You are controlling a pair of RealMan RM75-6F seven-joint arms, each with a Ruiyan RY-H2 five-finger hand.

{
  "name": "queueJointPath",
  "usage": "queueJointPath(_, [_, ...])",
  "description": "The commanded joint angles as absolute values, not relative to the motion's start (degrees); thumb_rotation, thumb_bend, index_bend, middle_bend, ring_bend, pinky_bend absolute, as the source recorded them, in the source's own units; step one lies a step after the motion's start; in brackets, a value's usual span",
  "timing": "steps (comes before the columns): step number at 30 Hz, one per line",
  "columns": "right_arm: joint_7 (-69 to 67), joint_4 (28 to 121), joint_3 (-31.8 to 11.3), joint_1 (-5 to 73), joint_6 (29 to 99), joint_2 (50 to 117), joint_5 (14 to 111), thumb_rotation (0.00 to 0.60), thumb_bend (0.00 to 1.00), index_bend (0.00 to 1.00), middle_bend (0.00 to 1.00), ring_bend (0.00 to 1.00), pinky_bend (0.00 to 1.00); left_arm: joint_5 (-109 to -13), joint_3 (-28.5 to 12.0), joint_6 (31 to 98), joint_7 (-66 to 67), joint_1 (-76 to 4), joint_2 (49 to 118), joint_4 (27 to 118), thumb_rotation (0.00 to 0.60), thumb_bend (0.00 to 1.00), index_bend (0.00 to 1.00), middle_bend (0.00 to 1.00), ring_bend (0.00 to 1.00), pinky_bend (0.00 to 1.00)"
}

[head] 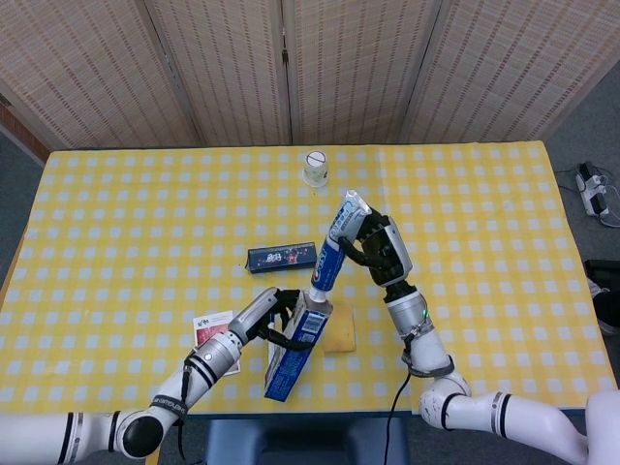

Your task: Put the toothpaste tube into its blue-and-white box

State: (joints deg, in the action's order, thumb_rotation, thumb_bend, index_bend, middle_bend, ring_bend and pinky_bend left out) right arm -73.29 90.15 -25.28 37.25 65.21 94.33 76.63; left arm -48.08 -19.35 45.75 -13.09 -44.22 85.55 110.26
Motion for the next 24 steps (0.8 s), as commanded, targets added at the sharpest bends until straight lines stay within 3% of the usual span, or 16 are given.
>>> queueJointPath(1, [-74.80,89.85,-25.67,37.84,63.55,94.39,75.68,0.600,0.34,0.79,0.61,0.68,0.56,-46.98,-19.97,45.77,-13.83,-44.91,86.48,108.41,0.600,0.15,0.52,0.58,0.51,0.65])
queueJointPath(10, [-75.46,87.79,-25.84,38.86,60.69,94.41,74.86,0.600,0.34,0.79,0.61,0.67,0.56,-45.24,-22.15,43.83,-17.92,-45.06,85.67,107.19,0.600,0.15,0.52,0.58,0.51,0.64])
queueJointPath(24, [-75.90,83.46,-25.08,40.54,58.32,96.72,74.74,0.600,0.34,0.79,0.61,0.66,0.56,-46.76,-22.05,45.32,-18.99,-44.49,85.30,106.53,0.600,0.15,0.53,0.58,0.51,0.63])
